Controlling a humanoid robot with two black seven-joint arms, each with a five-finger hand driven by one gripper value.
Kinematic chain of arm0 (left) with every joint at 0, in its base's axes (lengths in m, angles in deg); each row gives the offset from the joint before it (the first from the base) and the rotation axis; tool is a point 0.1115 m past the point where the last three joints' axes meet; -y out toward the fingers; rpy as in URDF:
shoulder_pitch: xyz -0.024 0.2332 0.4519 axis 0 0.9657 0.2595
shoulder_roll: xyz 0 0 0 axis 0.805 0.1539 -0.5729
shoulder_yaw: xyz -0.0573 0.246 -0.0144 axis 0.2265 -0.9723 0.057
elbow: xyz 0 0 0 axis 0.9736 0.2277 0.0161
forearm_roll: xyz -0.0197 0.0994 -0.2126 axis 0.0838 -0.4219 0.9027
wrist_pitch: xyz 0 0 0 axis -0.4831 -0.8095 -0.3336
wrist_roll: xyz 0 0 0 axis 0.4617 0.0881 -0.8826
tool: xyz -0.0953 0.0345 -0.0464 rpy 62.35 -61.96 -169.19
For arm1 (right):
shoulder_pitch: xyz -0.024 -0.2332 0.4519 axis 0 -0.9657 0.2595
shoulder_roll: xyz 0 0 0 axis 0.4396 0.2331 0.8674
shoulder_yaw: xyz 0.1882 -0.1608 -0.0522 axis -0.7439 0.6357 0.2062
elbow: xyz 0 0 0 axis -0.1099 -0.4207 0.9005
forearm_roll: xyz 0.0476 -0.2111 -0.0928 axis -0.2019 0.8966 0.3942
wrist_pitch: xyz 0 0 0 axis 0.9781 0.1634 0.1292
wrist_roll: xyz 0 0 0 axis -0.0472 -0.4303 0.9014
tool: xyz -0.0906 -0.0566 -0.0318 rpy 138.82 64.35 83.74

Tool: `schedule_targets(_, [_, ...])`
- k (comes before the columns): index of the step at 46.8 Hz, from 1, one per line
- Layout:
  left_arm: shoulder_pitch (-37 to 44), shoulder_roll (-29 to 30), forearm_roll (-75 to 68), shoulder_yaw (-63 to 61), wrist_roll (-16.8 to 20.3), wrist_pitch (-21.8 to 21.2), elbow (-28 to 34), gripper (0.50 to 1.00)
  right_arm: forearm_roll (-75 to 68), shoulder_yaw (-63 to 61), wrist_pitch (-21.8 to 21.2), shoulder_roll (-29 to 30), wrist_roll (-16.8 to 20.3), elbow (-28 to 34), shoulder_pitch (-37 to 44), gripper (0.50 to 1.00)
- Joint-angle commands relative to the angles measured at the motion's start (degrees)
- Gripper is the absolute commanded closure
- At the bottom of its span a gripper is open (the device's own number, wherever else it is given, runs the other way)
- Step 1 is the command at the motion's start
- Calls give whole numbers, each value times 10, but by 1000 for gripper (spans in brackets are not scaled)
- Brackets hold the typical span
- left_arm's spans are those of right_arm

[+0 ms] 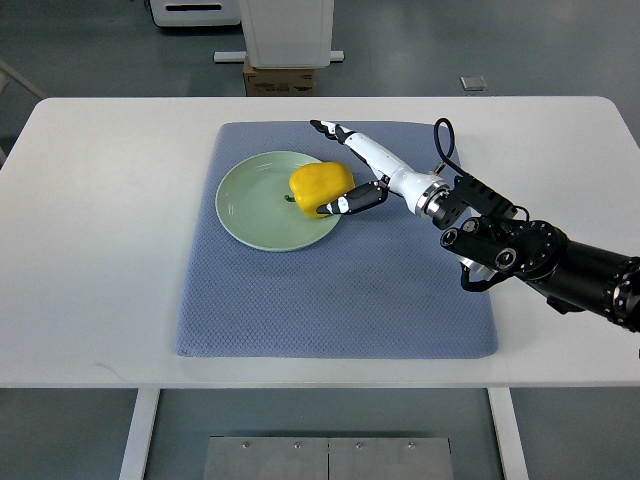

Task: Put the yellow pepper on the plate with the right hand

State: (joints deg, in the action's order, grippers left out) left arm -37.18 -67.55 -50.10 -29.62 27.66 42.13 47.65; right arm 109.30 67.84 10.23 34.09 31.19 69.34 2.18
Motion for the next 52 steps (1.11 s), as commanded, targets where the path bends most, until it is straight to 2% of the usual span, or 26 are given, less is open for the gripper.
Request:
schedule_targets(1, [0,0,0,0,0,0,0,500,-1,-21,0,0,0,0,0,505])
schedule_targets(18, [0,0,0,0,0,0,0,500,-1,-59,0,0,0,-3,-29,500])
schedule_targets(39, [0,0,0,0,0,0,0,500,-3,-220,-2,0,0,-1,-101,500])
schedule_targets(52, [0,0,0,0,0,0,0,500,-74,-306,-7,-21,0,-2,-142,500])
